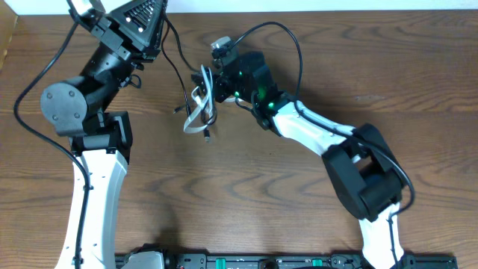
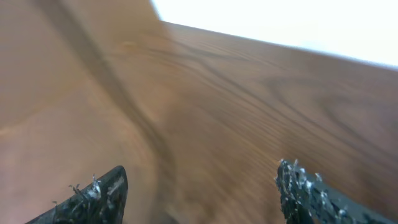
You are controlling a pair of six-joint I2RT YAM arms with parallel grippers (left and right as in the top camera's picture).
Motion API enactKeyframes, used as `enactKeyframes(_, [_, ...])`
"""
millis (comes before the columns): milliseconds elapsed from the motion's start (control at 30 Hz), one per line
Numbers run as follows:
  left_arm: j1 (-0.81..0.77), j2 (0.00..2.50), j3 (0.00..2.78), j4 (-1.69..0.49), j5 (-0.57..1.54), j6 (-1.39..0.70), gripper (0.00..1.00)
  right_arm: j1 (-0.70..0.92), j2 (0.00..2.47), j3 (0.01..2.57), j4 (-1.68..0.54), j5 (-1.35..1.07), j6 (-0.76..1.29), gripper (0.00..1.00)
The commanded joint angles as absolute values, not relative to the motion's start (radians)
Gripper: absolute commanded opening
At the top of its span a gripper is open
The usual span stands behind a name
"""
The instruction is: Untangle cables
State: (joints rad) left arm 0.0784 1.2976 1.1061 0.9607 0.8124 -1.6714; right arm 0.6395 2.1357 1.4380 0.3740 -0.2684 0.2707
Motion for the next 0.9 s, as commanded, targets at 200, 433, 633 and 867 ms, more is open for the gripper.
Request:
enactKeyframes(200, [0.208, 1.274, 1.117, 0.994, 0.886, -1.723, 0.08, 0.555, 2.179, 1.438, 0.105, 0.376, 0.294, 0.74])
enactKeyframes(433, [0.37, 1.273, 1.117, 0.994, 0.933, -1.73, 0.08, 0.427, 2.179, 1.438, -0.094, 0.376, 0.295, 0.69])
enactKeyframes(633, [0.517, 1.274, 1.117, 0.981, 0.961, -1.733, 0.07, 0.333, 2.179, 1.438, -0.192, 0.374, 0.295, 0.65])
enactKeyframes(867, [0.683, 1.274, 1.117, 0.802, 1.018, -1.632, 0.08, 0.238, 2.179, 1.438, -0.287, 0.339, 0.294, 0.66])
